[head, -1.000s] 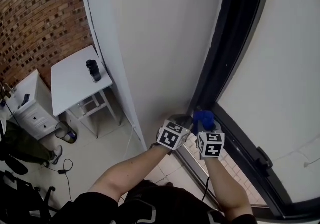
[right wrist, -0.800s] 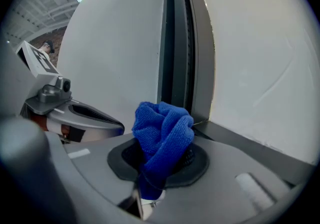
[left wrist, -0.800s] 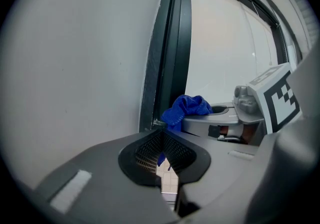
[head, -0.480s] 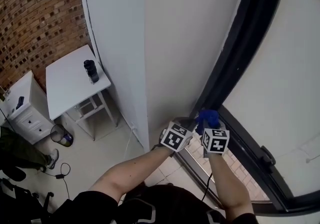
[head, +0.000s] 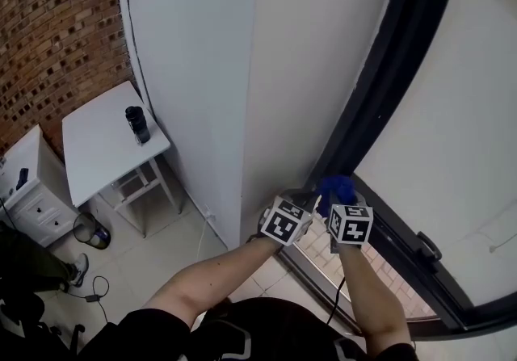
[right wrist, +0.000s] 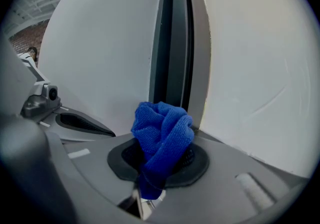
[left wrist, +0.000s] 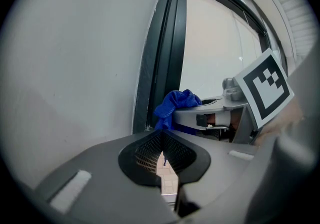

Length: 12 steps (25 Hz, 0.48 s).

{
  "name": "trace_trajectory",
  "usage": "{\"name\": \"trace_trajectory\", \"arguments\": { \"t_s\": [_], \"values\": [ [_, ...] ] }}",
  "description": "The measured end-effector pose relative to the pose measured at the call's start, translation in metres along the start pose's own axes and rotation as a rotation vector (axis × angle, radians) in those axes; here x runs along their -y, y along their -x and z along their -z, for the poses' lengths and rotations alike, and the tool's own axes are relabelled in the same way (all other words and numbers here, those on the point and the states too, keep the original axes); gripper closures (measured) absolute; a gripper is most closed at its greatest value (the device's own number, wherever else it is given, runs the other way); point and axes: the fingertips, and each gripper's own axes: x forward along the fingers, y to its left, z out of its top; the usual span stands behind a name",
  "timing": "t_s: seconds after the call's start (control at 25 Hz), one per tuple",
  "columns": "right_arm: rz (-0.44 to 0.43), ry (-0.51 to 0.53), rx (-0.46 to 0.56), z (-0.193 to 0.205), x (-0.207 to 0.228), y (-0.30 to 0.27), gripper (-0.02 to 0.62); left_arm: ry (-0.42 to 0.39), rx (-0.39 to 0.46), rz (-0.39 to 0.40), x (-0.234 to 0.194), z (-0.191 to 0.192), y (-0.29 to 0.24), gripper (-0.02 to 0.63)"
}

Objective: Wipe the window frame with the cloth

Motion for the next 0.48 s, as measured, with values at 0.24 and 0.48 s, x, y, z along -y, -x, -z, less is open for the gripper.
{"name": "trace_trajectory", "arguments": {
  "t_s": [0.24, 0.48],
  "values": [
    [0.014, 0.004, 0.021, -0.025, 0.003, 0.010, 0.520, -0.005, 0.023, 0.005, 0.000, -0.015, 0.002, 0.614],
    [0.017, 0.004, 0.040, -0.045, 0.004, 0.019, 0.520, -0.006, 0.035, 0.005, 0.000, -0.030, 0.005, 0.614]
  ]
}}
